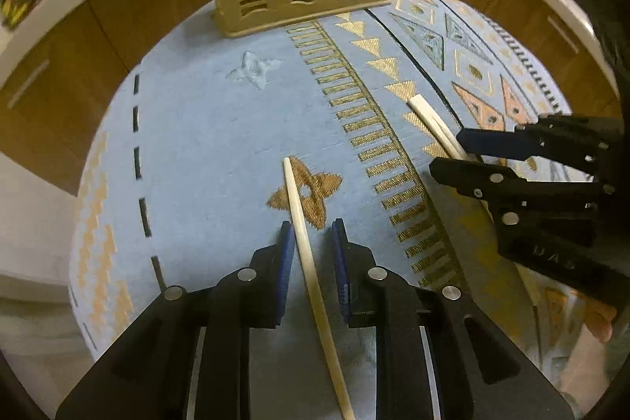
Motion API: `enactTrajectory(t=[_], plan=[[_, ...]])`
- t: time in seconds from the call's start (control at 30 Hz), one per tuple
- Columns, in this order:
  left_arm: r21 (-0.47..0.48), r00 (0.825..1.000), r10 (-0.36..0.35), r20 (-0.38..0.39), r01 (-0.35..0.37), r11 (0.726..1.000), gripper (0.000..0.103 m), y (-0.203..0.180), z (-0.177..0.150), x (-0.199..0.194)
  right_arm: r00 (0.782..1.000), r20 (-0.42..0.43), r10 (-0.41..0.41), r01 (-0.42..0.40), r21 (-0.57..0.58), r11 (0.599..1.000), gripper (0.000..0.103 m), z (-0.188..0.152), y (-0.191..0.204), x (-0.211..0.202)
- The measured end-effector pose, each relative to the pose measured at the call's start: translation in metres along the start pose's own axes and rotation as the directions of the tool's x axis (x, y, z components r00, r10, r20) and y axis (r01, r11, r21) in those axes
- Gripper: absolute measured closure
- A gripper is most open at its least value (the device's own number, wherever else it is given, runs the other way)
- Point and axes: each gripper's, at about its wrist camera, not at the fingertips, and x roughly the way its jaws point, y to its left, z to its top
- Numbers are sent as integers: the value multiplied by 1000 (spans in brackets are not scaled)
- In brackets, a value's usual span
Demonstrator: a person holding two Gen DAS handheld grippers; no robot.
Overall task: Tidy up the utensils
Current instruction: 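Lift both chopsticks up over the beige holder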
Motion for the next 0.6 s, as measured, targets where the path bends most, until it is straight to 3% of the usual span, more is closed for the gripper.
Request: enactTrajectory(t=[0.07, 0.13, 0.33, 0.47, 0.6], plan=[[28, 997, 72, 24, -72, 997, 95, -10, -1, 2, 999, 23, -45, 46, -40, 998, 90, -1, 8, 1], [19, 994, 97, 46, -98, 995, 99, -13, -1, 3, 999, 35, -41, 43, -46, 998, 92, -2, 9, 2], [-62, 990, 9, 139, 0, 998, 100, -2, -4, -14, 996, 83, 13, -12, -22, 1000, 92, -9, -4, -12], [-80, 968, -12, 250, 33, 996, 99, 4, -1, -45, 981, 183, 61, -63, 1, 998, 92, -13, -16, -43], [-91, 932, -18, 363, 55, 994, 99, 4, 5, -77, 947, 299, 114, -121, 3, 993, 92, -18, -24, -79]])
